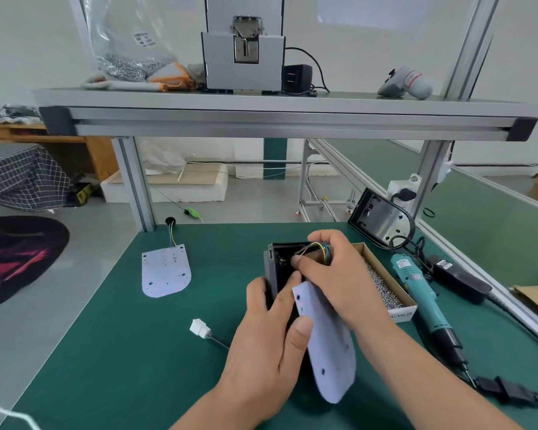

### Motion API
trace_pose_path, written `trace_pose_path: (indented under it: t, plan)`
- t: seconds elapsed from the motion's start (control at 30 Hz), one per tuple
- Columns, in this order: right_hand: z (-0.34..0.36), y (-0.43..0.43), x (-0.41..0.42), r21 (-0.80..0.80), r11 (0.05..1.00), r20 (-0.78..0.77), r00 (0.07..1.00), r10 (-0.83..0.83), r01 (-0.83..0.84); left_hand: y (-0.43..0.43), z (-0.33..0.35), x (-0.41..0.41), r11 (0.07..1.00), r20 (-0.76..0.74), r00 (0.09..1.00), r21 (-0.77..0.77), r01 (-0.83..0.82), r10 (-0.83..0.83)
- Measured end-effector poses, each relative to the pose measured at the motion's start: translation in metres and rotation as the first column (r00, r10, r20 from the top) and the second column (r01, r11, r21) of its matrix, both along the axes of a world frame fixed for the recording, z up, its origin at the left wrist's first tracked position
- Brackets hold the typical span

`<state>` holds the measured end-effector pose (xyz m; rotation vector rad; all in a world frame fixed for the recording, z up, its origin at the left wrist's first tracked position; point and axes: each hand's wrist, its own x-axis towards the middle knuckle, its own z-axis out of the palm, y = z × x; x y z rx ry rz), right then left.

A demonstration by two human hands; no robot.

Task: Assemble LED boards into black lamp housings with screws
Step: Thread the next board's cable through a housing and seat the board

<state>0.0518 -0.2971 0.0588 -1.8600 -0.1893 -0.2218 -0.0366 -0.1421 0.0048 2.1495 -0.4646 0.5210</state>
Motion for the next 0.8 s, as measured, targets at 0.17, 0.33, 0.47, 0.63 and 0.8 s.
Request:
trace_pose_path:
  t: [0.17, 0.33, 0.47, 0.63, 0.8]
  plan:
    - [-0.002, -0.001, 0.001, -0.032, 0.999, 0.037, 0.999, -0.015, 0.016, 0.003, -0.005, 0.006, 0.988, -0.040, 0.998, -0.142, -0.056, 0.051]
    - [-0.001, 0.002, -0.001, -0.174, 0.983, 0.094, 0.995, -0.045, 0.061, 0.001, -0.010, 0.015, 0.966, -0.150, 0.976, -0.180, -0.187, 0.161]
    - [0.000, 0.009, -0.007, -0.211, 0.975, 0.134, 0.990, -0.044, 0.072, 0.001, -0.008, 0.014, 0.939, -0.206, 0.953, -0.219, -0.265, 0.221]
    - [0.003, 0.008, -0.008, -0.208, 0.974, 0.184, 0.981, -0.055, 0.094, -0.002, -0.005, 0.014, 0.946, -0.183, 0.959, -0.204, -0.252, 0.216]
    - [0.003, 0.008, -0.010, -0.164, 0.985, 0.175, 0.984, -0.034, 0.063, -0.001, -0.004, 0.014, 0.942, -0.192, 0.956, -0.212, -0.259, 0.220]
